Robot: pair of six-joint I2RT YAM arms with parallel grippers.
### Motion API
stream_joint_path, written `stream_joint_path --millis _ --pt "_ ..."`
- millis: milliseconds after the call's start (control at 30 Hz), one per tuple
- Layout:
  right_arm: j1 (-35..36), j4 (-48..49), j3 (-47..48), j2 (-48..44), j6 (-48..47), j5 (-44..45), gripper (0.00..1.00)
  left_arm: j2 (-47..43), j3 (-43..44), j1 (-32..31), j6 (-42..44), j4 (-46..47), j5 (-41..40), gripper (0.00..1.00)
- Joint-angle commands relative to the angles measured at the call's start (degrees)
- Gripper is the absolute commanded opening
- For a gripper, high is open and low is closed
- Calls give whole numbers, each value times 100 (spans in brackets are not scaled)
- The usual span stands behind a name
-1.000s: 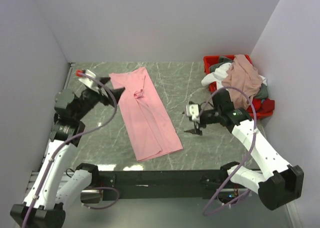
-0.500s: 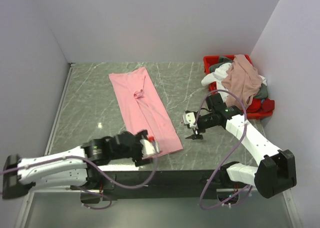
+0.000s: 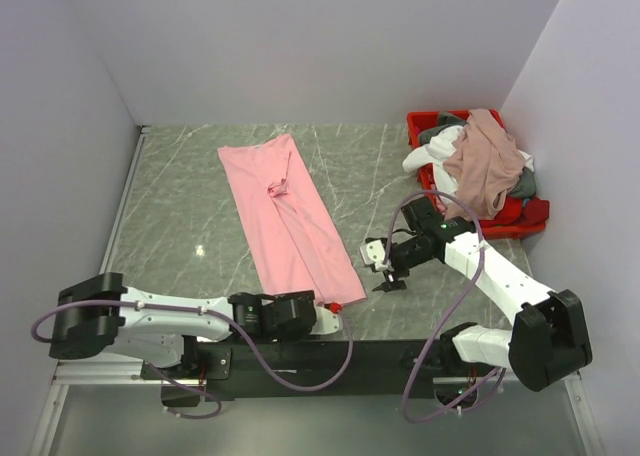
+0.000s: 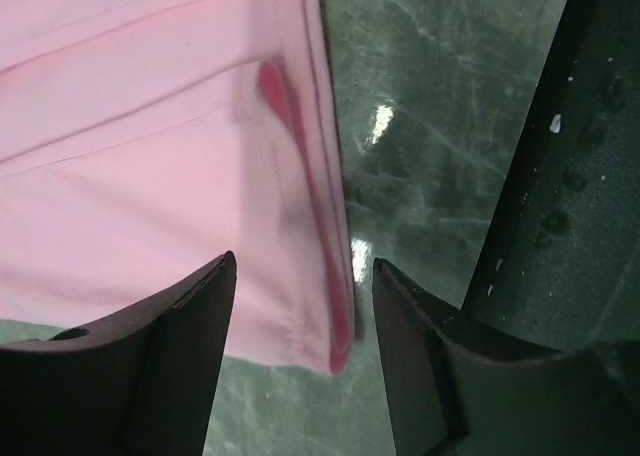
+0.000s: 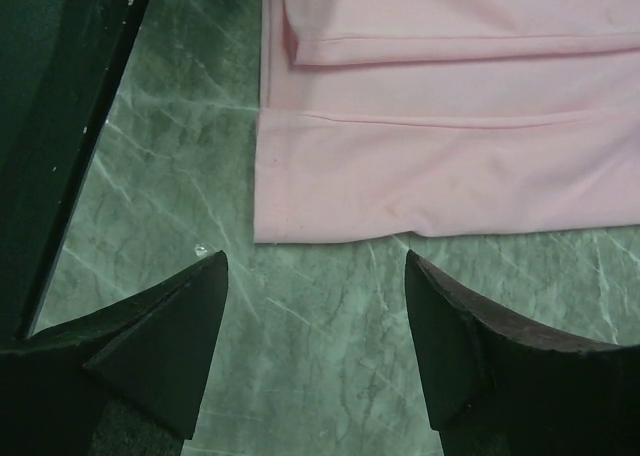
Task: Fold and stack the t-shirts
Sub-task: Fold the tshirt
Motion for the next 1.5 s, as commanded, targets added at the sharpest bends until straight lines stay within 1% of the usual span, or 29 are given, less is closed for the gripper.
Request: stream_joint_path --millis 0,67,167,200,233,267,300,333,367,400,433,500,567,600,767,867,900,967,1133,1367,1467 --pt "101 285 -21 -34 114 101 77 328 -106 -26 37 647 -32 63" --pt "171 356 -73 -43 167 224 77 556 -202 18 133 771 -58 61" --pt "294 532 -196 -78 202 443 77 802 -317 228 213 947 -84 51" --pt "451 645 -232 -87 220 531 77 838 -352 281 248 999 -93 45" --pt "539 707 -336 -105 229 619 77 856 -361 290 283 1052 -93 43" --pt "792 899 -398 -140 281 829 76 882 -361 299 327 1053 -102 36" --pt "795 901 -469 -149 308 953 76 900 -370 308 345 1053 -110 32" --pt "1065 1171 -548 -157 325 1084 76 909 -379 308 380 1044 -119 28" --pt "1233 1339 -731 -175 378 1399 76 865 -396 308 406 1018 -24 24" --pt "1356 1497 -811 -158 422 1515 75 839 -396 308 407 1009 38 15" --pt "1566 1734 -916 -149 431 1621 75 786 -414 308 415 1035 56 11" --pt "1752 1955 -979 -17 518 1770 74 593 -484 308 415 1026 249 3" --pt "2006 2070 -997 158 676 1937 73 365 -537 308 424 1035 407 1" --pt "2095 2209 -1023 194 720 2173 72 294 -554 308 424 1044 460 1" --pt "2446 2597 -1032 492 1045 2685 67 -5 -625 308 477 1079 557 1" --pt "2561 2668 -1049 642 1090 2887 61 -84 -669 308 477 1158 601 1" --pt "2657 2685 -1058 677 1116 2974 57 -102 -677 308 477 1193 601 1" --pt "2728 2650 -1076 678 1134 3028 56 -120 -686 317 468 1211 628 0" --pt "2772 2431 -1006 493 1187 2888 56 -146 -695 317 468 1220 619 0" --pt "2799 1948 -847 142 1380 2203 62 -348 -730 317 477 1263 619 0" --pt "2877 1956 -874 220 1503 2210 63 -418 -748 317 494 1272 628 1"
